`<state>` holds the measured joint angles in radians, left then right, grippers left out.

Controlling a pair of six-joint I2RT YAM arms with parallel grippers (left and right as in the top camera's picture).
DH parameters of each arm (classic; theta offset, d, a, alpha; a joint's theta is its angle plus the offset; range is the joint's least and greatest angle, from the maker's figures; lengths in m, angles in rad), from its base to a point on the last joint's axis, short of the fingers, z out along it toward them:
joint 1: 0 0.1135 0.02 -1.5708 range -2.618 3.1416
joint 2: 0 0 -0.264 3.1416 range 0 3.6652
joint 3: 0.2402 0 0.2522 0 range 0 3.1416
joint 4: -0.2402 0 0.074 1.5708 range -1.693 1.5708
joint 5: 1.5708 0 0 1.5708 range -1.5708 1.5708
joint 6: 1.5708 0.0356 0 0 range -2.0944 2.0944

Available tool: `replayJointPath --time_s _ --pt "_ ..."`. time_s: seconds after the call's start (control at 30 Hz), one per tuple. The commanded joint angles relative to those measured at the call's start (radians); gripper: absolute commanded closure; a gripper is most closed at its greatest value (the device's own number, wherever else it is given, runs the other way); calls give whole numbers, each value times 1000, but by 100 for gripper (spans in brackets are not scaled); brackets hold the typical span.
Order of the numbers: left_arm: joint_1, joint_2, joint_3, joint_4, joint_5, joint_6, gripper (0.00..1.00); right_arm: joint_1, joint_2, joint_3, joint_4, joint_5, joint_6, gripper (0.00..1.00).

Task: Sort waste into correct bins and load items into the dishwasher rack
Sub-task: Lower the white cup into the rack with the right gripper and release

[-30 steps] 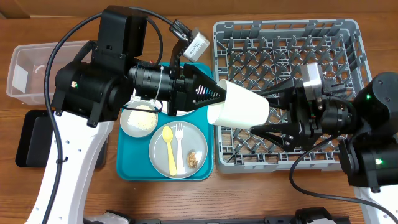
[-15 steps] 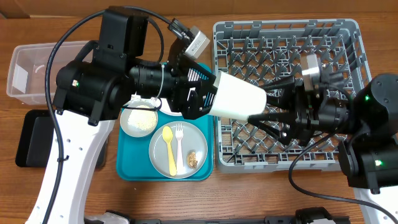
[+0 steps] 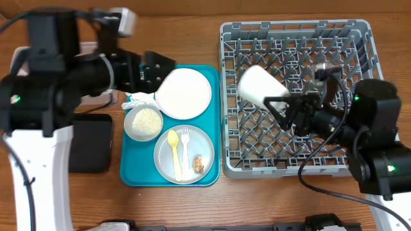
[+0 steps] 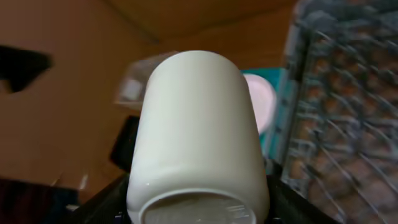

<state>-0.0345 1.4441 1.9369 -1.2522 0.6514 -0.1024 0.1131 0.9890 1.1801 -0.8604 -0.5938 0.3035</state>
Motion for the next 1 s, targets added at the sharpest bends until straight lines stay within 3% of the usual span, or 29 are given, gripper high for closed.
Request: replayJointPath --time_s 0.0,0.2,0.47,0.97 --pt "8 -48 10 -4 -43 -28 1 3 -18 49 -118 379 11 50" --pt "8 -53 10 -8 -60 -28 1 3 -16 178 -449 637 73 50" --pt "7 -52 10 -23 -60 -27 0 3 37 198 -584 920 237 50" --pt "8 -52 10 -80 -60 6 0 2 404 195 -600 889 216 50"
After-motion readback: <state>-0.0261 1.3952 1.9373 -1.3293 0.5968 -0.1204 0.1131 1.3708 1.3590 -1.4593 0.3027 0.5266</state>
